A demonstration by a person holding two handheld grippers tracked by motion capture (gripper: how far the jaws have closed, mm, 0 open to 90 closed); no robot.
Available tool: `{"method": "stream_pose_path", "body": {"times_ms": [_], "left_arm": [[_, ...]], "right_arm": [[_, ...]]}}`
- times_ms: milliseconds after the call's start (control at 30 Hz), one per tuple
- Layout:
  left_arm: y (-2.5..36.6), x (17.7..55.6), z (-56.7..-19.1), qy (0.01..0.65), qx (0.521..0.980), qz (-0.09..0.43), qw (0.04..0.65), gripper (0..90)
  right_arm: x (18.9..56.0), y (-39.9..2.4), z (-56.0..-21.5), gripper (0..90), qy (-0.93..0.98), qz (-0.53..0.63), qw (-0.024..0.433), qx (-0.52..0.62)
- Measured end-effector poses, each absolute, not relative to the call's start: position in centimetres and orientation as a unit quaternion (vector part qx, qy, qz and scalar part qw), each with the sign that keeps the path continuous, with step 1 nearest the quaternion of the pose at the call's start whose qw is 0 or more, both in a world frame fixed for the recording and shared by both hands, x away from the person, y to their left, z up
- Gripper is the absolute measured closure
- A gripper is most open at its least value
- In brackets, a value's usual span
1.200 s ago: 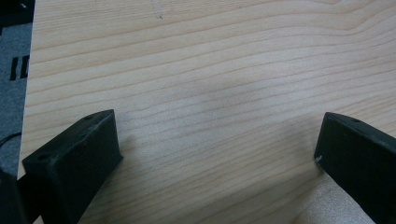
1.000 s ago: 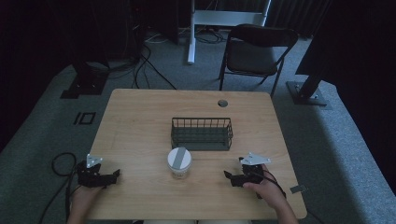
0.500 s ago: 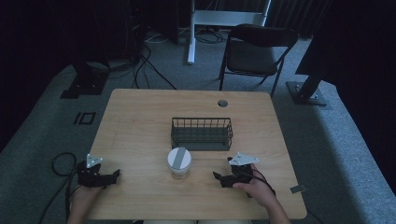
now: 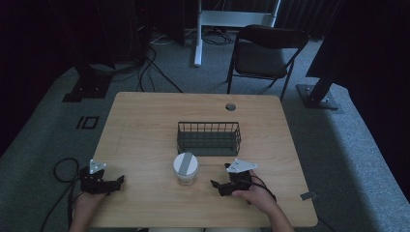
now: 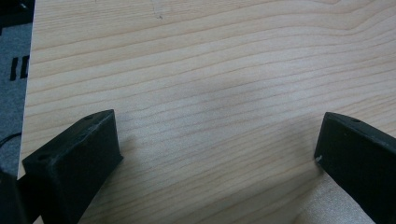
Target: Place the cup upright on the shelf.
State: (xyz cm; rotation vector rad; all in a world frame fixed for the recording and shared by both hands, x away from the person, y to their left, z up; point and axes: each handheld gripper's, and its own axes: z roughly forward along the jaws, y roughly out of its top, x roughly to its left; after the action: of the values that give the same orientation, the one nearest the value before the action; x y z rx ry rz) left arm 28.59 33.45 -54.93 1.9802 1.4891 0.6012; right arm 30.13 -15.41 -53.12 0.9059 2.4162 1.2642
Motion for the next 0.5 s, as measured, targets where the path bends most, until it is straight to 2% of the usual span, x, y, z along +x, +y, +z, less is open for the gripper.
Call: {"method": "stream_pose_path", "body": {"times_ms": [500], "left_arm": [[33.5, 28.6, -54.9, 0.558, 0.743, 0.226, 0.292, 0.3]], "right_arm": [[29.8, -12.2, -53.0, 12.1, 0.838, 0.457, 0.115, 0.275]]}}
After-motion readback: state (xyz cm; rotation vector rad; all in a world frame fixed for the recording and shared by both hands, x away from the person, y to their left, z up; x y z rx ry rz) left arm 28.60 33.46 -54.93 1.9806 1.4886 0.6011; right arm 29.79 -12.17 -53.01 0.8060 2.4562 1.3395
